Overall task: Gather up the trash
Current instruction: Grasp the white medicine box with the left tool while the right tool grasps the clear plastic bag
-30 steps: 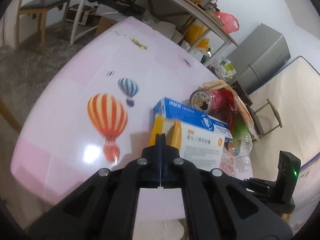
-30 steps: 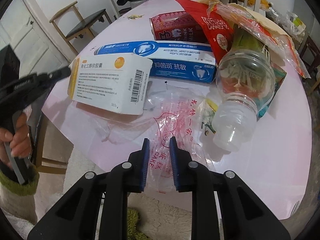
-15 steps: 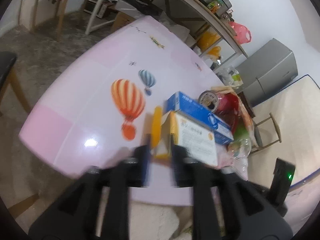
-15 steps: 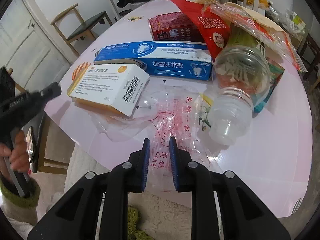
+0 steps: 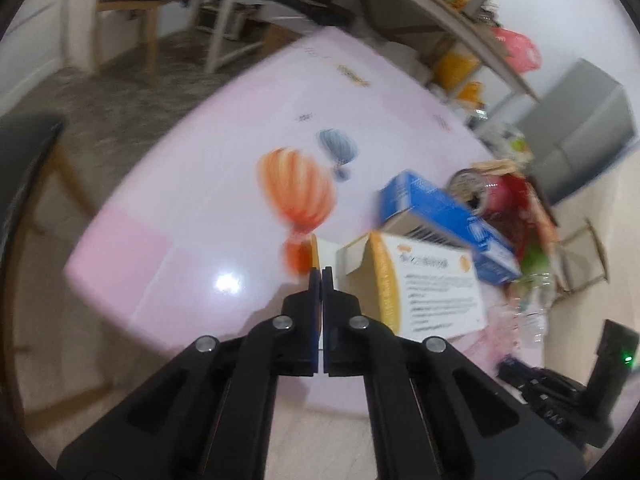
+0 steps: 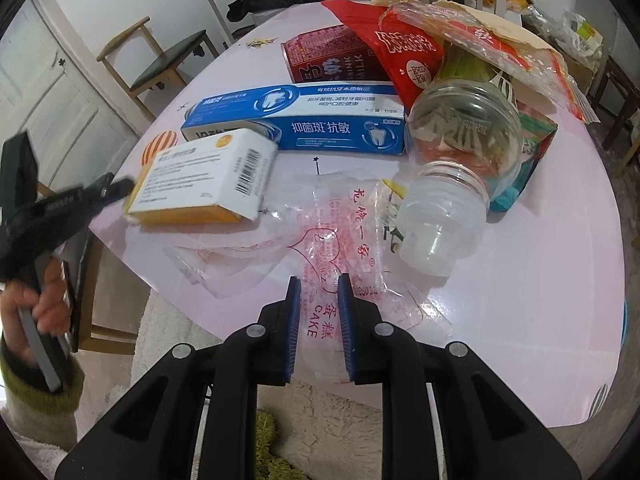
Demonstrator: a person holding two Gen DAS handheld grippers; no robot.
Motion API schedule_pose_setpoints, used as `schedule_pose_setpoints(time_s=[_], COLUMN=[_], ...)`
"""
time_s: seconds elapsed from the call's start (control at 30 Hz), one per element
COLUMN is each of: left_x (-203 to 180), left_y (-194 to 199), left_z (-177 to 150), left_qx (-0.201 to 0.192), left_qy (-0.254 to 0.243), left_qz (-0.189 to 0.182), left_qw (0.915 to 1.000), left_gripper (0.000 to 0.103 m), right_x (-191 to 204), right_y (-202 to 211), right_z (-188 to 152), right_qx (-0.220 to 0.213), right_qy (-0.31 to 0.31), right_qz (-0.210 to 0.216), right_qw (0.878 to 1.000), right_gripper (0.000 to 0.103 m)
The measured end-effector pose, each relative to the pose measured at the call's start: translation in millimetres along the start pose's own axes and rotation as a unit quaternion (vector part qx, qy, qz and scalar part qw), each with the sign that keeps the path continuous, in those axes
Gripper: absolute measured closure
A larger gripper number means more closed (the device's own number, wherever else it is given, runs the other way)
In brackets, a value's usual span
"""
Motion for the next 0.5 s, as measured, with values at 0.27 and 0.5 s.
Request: schedule_pose_setpoints(time_s=[0.27,0.5], left_x=[4,2], left_y=[26,47], left_z=[-54,-64], left_qx=[0.054,0.048], left_qy=[0.023,-0.049], left_qz=[-0.042,-0.055], left_qw=[0.9974,0.9961], left_gripper=[0.095,0.054], right_x=[0,0], right_y=[-1,-2], right_z=[0,1], right_qx=[0.001,-0.001], right_qy=[0.005,0.003], right_qz=[0.0,0.002], right_qw=[1.0,1.0], right_gripper=[0.084,0.084])
Point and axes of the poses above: each gripper's, at about its wrist camera, not at the fingertips, and y roughly against the way its jaws point, x to its left, z to its top, the point moved 8 cm from there along -y, roughly the way its jaws point, and after that the axes turned 9 degrees about y, right-handed, at the moved point
